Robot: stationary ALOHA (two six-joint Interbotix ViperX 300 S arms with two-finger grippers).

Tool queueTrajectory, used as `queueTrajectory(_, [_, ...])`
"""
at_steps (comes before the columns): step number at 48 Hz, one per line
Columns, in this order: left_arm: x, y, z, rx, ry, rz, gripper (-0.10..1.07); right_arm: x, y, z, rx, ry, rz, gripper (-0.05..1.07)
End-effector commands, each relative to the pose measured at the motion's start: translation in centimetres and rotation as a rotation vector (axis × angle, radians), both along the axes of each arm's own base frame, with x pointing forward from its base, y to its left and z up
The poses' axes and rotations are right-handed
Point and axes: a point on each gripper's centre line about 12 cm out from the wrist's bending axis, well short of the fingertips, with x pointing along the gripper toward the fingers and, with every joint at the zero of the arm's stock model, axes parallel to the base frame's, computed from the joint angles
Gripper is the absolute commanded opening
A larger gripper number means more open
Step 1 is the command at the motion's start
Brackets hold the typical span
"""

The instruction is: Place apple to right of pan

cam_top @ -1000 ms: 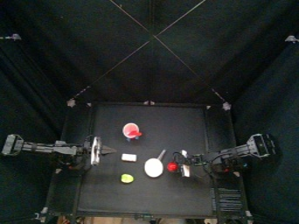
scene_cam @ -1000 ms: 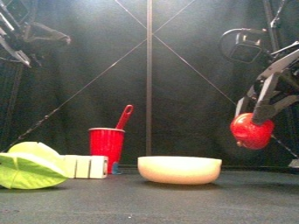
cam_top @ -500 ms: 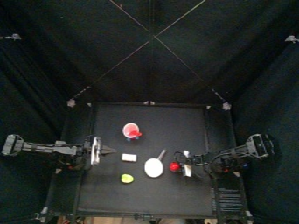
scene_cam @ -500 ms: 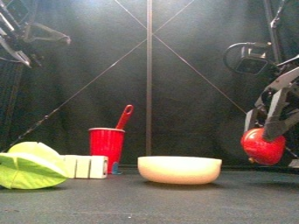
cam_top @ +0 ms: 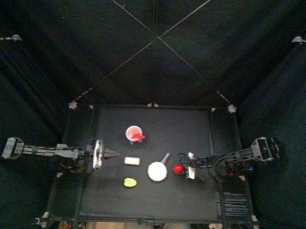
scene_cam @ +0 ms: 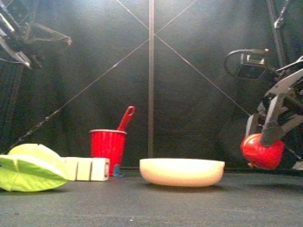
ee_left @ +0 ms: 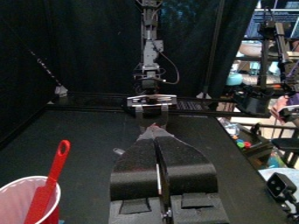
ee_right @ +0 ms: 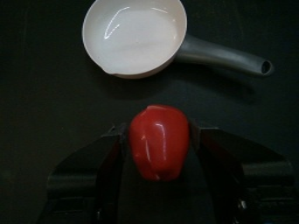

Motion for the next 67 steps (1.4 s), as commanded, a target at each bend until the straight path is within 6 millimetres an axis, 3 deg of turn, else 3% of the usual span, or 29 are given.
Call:
queueTrajectory(1, [0.2,0.0,0.4,0.003,-0.011,0.001,-0.02,0.3,-0.1,0.4,0.002,-0.023,-0.007,0.76])
queueTrajectory(22, [0.2,0.0,0.4,0.003,-0.011,0.001,-0.02,0.3,-0.2,0.4,0.004,-0.023,-0.013,0.78])
queueTrajectory(38, [0.2,0.1,0.4,0.003,-0.011,0.003,-0.02,0.0,-0.2,0.0,0.004,-0.001,-0.013,0.99])
queueTrajectory(53, [0.2,0.1,0.4,0.003,-0.011,0.003,-0.02,0.1,-0.4,0.0,-0.003,0.001,-0.014,0.99])
queueTrajectory(67, [0.2,0.1,0.4,0.003,-0.011,0.003,-0.02,0.3,-0.3,1.1,-0.011,-0.045,-0.001,0.99])
